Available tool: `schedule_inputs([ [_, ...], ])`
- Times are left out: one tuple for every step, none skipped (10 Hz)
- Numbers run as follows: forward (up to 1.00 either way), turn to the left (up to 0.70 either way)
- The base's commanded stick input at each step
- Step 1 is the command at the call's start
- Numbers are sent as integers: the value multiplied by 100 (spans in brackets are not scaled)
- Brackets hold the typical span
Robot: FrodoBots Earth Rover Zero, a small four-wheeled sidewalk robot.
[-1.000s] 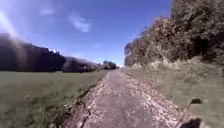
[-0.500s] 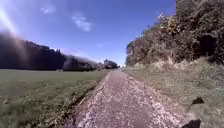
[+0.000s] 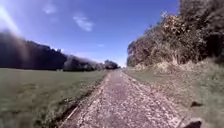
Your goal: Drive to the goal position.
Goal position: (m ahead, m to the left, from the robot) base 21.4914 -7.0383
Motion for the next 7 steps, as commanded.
schedule_inputs([
  [100, 1],
  [100, 2],
  [100, 1],
  [100, 0],
  [100, 1],
  [100, 2],
  [100, 1],
])
